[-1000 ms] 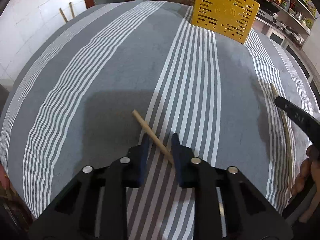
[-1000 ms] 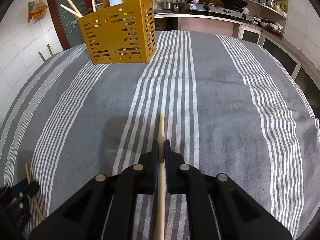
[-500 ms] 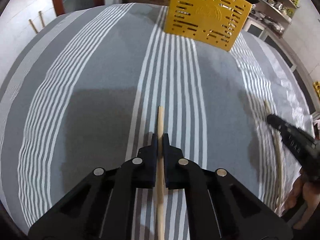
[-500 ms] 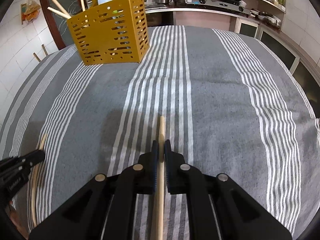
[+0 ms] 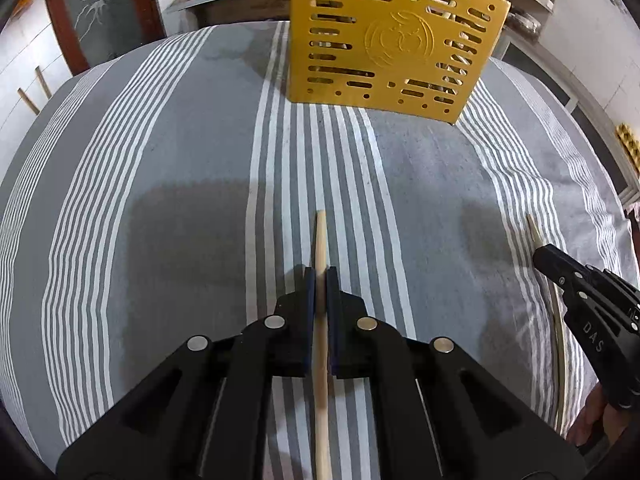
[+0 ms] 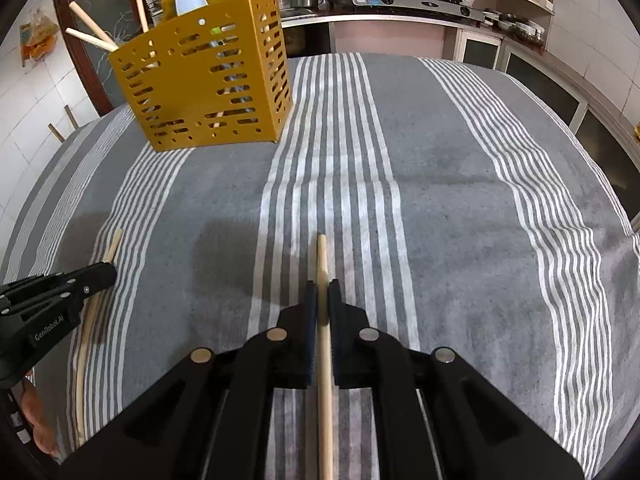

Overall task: Organize utensils
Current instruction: 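Lift and carry both chopsticks with both grippers over the yellow holder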

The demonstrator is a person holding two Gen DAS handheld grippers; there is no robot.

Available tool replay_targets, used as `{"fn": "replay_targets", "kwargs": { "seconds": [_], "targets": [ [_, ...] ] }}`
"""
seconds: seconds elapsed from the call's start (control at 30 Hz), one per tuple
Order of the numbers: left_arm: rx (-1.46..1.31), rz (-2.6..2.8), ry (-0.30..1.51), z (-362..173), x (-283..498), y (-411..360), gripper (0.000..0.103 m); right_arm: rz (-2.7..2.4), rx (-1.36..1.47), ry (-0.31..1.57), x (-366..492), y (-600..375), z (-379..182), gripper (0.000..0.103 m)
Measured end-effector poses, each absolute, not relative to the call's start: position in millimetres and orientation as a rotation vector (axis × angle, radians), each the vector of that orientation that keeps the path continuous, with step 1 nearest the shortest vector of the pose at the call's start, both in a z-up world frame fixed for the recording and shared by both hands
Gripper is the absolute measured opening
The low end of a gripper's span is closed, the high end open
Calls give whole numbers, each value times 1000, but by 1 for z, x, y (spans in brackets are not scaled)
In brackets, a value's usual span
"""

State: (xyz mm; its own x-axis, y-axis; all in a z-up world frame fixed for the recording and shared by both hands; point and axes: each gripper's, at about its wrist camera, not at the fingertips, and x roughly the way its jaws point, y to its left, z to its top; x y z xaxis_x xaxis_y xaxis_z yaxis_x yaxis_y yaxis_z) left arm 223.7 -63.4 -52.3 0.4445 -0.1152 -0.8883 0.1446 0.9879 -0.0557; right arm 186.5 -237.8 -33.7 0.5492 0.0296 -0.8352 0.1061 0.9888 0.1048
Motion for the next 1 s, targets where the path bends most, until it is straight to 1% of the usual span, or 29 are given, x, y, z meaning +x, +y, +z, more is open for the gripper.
{"fn": "replay_targets", "kwargs": {
  "seconds": [0.2,0.3,0.57,0.73,0.87,1.0],
  "targets": [
    [52,-178,1072,-49,232,-67,4,-54,164,969,186,-235,-27,6],
    [47,-194,1029,-42,230,-65,4,-56,181,920,181,-236,-17,6],
    [13,-176,829,5,204,-49,4,-25,238,742,163,-236,19,6],
    [-11,-167,693,30,177,-35,4,-39,199,597,139,-227,44,6],
    [-28,-177,626,38,155,-24,4,-36,204,520,123,-224,57,6],
    [-40,-174,600,36,141,-19,4,-43,181,447,108,-218,64,6]
  ]
}}
